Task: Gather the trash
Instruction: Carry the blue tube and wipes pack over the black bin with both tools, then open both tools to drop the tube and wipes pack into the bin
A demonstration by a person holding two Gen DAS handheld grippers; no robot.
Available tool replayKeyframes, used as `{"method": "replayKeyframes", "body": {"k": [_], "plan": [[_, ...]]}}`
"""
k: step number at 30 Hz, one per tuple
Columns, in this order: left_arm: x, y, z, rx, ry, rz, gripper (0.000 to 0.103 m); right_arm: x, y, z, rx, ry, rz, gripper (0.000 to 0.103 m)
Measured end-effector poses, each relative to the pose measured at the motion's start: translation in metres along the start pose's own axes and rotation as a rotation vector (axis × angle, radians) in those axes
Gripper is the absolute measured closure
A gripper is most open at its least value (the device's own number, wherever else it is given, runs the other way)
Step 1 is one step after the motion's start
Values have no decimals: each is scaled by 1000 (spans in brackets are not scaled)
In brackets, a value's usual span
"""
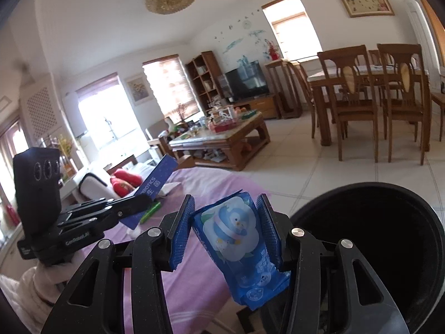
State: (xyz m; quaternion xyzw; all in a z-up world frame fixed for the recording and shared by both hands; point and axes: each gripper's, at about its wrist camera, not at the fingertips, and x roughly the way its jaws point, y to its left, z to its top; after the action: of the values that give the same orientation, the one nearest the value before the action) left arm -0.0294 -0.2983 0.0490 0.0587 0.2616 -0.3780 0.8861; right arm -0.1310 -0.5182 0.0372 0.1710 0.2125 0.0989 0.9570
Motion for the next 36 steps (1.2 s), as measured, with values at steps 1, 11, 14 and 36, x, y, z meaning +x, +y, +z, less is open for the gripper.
{"method": "replayKeyframes", "body": {"k": [1, 11, 14, 36], "plan": [[7, -8, 0, 5, 4, -20, 99, -4, -8, -3, 13, -5, -13, 56], [90, -61, -10, -40, 111, -178, 99, -42, -91, -37, 134, -17, -169, 56], [107, -67, -14, -42, 141, -205, 99, -43, -107, -48, 156, -9, -197, 56], [128, -83, -26, -29, 207, -184, 96, -17, -126, -61, 208, 27, -256, 34]]}}
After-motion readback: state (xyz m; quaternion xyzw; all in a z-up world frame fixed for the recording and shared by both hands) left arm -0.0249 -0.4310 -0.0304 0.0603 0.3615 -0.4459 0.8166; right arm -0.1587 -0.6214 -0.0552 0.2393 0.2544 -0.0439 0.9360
